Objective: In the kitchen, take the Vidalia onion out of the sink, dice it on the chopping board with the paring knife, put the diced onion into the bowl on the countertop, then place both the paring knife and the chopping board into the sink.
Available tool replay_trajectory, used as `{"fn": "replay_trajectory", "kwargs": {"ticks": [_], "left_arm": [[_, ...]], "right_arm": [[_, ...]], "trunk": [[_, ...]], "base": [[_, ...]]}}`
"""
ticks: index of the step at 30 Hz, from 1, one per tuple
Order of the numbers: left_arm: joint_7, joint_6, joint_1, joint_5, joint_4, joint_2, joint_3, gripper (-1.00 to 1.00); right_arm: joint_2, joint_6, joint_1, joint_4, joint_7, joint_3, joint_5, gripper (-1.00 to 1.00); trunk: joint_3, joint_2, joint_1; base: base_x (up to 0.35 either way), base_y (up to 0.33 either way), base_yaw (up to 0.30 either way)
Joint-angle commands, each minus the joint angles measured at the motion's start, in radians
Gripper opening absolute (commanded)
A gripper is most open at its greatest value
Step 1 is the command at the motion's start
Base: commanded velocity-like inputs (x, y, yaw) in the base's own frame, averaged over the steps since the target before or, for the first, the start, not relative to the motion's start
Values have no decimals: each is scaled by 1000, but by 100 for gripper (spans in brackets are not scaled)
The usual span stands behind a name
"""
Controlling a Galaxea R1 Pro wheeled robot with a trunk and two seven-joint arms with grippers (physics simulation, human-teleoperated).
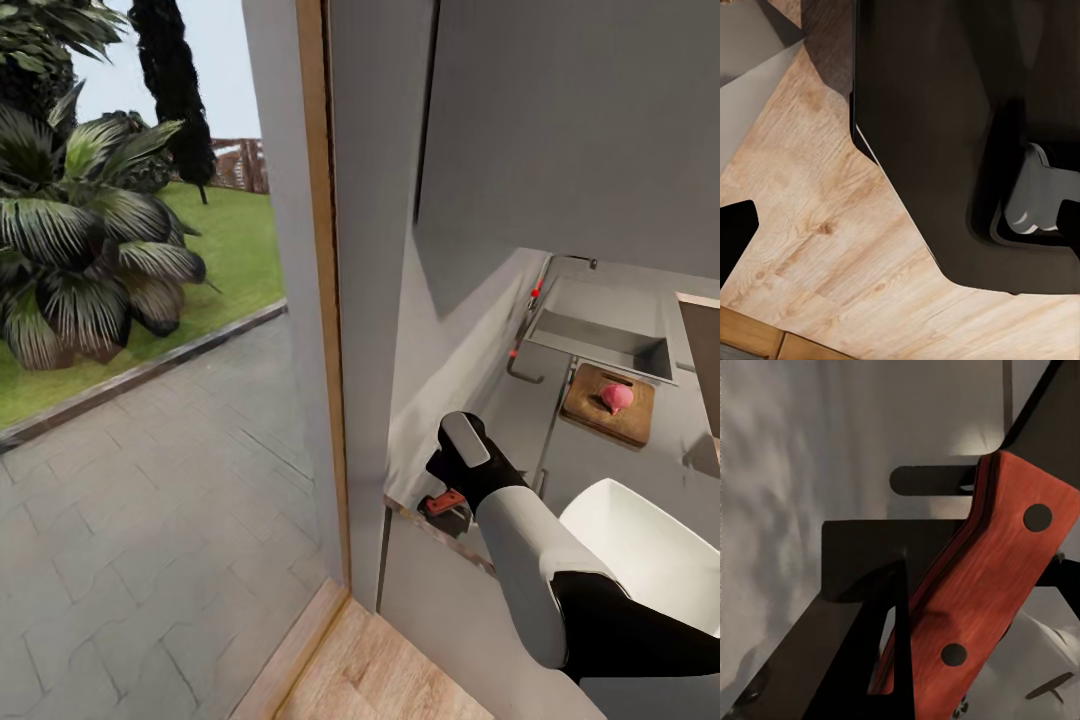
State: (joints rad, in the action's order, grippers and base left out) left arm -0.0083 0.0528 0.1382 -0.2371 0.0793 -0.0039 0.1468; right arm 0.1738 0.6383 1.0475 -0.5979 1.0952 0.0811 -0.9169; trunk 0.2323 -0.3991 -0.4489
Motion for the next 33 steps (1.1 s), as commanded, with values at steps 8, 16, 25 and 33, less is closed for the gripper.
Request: {"fn": "replay_trajectory", "kwargs": {"ticks": [8,16,25,33], "left_arm": [[-1,6,2,-8,3,-2,8,100],[-1,7,2,-8,2,-7,8,100],[-1,7,2,-7,2,-7,8,100],[-1,7,2,-7,2,-7,8,100]], "right_arm": [[1,-2,0,24,-5,4,1,-100],[1,-2,0,24,-5,5,1,-100],[1,-2,0,23,-4,4,1,-100],[1,-2,0,23,-5,5,1,-100]], "trunk": [[-3,-1,-1],[-15,-1,-1],[-29,-1,-1],[-41,-1,-1]], "base": [[0,0,0],[0,0,0],[0,0,0],[0,0,0]]}}
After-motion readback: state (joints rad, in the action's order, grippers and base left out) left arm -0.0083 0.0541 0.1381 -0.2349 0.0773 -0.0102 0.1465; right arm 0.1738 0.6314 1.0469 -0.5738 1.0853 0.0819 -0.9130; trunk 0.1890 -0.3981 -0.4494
